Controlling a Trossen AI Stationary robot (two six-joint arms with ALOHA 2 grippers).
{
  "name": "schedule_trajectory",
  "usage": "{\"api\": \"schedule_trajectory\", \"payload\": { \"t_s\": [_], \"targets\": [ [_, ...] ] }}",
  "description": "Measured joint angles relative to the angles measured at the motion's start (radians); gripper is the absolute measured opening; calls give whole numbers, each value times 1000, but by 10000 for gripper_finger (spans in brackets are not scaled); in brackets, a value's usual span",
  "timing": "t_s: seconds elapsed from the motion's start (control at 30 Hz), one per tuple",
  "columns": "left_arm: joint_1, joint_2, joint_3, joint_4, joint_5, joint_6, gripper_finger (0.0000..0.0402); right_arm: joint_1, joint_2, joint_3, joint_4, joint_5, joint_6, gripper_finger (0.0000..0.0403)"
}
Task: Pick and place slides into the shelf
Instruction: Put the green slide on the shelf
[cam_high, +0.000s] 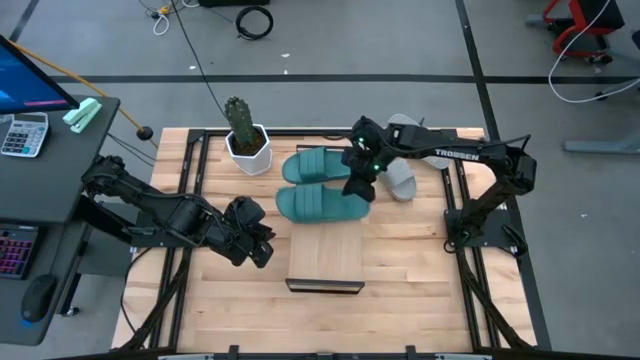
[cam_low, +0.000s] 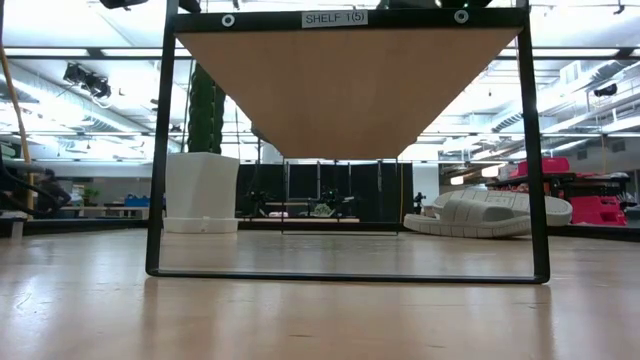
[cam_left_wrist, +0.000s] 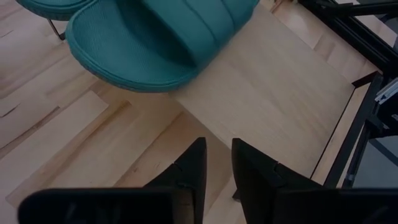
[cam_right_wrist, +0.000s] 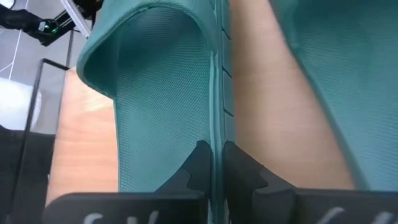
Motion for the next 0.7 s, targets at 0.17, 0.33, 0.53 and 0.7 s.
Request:
{"api": "schedule_trajectory", "payload": {
  "t_s": [0.17, 0.33, 0.53, 0.7],
  "targets": [
    [0, 0, 0, 0, 0, -6, 80, -19, 10, 0, -2, 14, -5, 27],
    [0, 0, 0, 0, 0, -7, 84, -41, 6, 0, -1, 12, -5, 30],
    [0, 0, 0, -1, 0, -7, 78, -50, 5, 0, -3, 10, -6, 28],
    [0, 0, 0, -1, 0, -7, 82, -51, 5, 0, -3, 11, -17, 30]
  ]
}}
